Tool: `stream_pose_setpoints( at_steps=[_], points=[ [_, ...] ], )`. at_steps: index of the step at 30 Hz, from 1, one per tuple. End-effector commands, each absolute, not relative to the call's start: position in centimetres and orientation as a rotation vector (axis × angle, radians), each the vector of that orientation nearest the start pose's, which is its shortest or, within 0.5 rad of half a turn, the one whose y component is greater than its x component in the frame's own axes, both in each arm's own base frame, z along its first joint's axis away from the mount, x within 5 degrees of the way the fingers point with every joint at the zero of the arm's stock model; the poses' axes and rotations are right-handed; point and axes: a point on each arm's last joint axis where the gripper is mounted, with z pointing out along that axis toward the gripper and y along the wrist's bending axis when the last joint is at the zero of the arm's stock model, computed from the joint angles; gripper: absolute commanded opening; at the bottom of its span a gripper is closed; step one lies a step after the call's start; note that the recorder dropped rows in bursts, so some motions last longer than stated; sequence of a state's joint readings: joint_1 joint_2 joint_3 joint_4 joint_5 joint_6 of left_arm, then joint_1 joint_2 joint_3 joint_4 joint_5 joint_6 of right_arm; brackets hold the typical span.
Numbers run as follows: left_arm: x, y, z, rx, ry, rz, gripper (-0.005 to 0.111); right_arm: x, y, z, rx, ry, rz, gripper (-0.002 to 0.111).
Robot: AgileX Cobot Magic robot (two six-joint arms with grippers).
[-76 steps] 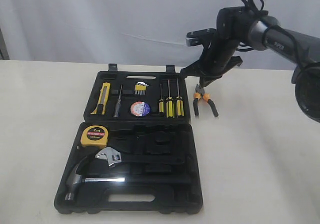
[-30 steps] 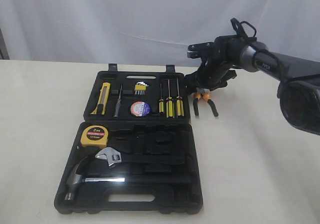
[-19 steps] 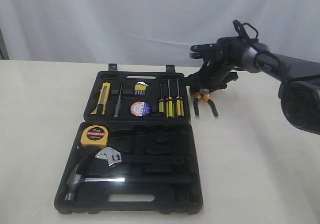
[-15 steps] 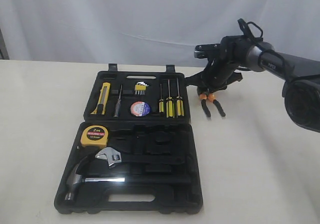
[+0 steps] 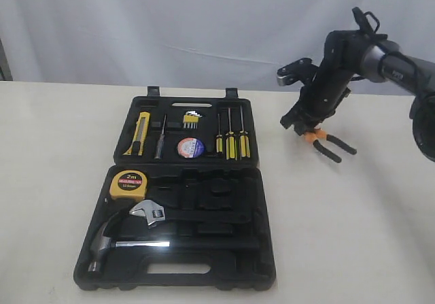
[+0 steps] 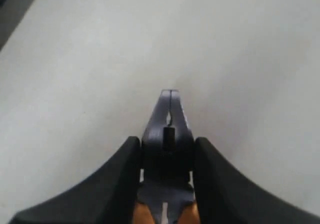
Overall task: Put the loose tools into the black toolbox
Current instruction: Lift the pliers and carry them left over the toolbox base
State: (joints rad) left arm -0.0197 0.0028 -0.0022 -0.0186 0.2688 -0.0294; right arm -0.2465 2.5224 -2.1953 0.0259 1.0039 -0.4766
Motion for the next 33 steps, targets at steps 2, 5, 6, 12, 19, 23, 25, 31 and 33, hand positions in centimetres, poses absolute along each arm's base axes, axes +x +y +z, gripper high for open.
stream_pose_setpoints(
  at_steps=[2,5,6,12,19,23,25,31,33],
  points=[
    [5.5,-0.2,18.9,-0.021,1.752,-0.057,0.000,50.6,-12.6,18.7,-0.636,2.711,-0.213,-0.001],
    [5.5,-0.2,18.9,-0.021,1.752,-0.057,0.000,50.1,-11.2,21.2,-0.792,2.666,-0.188,-0.001],
    [5.5,-0.2,18.9,-0.021,1.752,-0.057,0.000,49.8,-10.7,21.9,-0.836,2.654,-0.144,-0.001],
    [5.5,-0.2,18.9,-0.021,1.752,-0.057,0.000,49.4,-4.9,25.1,-1.009,2.490,0.098,-0.001],
    [5.5,-0.2,18.9,-0.021,1.752,-0.057,0.000,49.3,6.1,25.1,-1.354,2.327,0.148,-0.001],
    [5.5,-0.2,18.9,-0.021,1.752,-0.057,0.000,48.8,9.0,24.8,-1.428,2.309,0.146,-0.001],
    [5.5,-0.2,18.9,-0.021,1.752,-0.057,0.000,48.5,9.3,23.9,-1.473,2.319,0.149,-0.001],
    [5.5,-0.2,18.9,-0.021,1.752,-0.057,0.000,46.6,10.1,20.7,-1.670,2.338,0.184,-0.001],
    [5.5,-0.2,18.9,-0.021,1.752,-0.057,0.000,46.5,10.2,20.4,-1.717,2.311,0.192,-0.001]
  ],
)
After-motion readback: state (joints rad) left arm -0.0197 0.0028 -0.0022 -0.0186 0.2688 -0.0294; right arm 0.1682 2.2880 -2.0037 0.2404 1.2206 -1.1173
